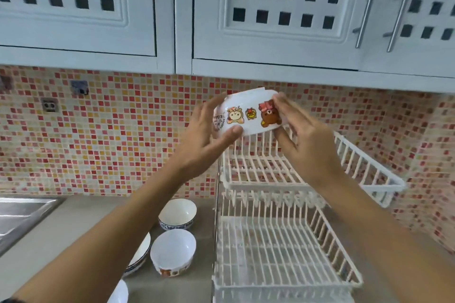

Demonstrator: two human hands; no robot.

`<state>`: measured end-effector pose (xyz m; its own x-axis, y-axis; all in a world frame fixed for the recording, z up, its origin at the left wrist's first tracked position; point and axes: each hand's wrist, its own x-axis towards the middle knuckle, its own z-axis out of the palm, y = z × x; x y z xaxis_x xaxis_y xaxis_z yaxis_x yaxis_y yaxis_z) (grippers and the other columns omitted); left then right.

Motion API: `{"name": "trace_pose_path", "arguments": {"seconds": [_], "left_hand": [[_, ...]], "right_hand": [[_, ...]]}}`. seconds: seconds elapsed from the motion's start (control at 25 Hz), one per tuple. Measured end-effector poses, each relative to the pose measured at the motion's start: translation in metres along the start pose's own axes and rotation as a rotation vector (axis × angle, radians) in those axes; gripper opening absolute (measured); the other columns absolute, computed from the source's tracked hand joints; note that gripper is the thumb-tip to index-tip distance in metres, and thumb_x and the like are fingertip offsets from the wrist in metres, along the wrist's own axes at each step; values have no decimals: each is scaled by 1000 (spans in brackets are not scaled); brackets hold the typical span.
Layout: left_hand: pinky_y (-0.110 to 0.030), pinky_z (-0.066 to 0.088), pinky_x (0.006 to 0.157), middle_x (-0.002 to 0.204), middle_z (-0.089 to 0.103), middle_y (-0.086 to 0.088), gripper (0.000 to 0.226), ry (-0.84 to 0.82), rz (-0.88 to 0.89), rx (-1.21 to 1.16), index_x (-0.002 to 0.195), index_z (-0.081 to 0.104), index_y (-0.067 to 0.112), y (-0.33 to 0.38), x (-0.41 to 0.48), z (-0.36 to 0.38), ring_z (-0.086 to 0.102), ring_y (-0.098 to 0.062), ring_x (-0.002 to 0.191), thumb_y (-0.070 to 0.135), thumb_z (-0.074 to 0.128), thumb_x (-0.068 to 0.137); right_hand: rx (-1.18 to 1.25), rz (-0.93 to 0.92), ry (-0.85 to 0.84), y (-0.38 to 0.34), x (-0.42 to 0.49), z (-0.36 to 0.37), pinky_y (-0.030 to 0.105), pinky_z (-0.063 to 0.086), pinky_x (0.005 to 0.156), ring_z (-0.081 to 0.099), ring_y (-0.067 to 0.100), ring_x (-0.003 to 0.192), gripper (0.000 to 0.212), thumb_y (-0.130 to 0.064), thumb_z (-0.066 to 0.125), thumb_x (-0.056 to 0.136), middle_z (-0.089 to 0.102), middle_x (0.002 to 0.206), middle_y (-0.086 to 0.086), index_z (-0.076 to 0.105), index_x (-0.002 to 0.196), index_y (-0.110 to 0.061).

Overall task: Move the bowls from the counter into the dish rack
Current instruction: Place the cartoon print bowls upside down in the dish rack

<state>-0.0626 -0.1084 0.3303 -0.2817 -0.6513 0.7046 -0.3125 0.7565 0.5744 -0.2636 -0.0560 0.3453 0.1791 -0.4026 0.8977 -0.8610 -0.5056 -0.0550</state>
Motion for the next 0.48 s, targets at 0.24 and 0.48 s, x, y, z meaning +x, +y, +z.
{"name": "trace_pose_path", "arguments": {"seconds": [0.24, 0.48], "left_hand": [[-26, 49, 88, 138, 29, -4, 76, -139, -33, 211, 141, 31, 32, -32, 71, 55, 44, -21, 118, 56, 62, 76], [-35, 51, 95, 144, 25, 0, 76, -370, -128, 322, 129, 38, 25, -77, 92, 89, 37, -26, 126, 55, 71, 69]], "right_hand": [[232, 297, -243, 93, 5, 17, 49, 38, 109, 32, 21, 140, 90, -68, 61, 70, 17, 157, 1, 20, 145, -42], [199, 391, -716, 158, 7, 60, 47, 36, 110, 31, 23, 140, 108, -57, 71, 67, 13, 158, -4, -2, 146, -43]]}}
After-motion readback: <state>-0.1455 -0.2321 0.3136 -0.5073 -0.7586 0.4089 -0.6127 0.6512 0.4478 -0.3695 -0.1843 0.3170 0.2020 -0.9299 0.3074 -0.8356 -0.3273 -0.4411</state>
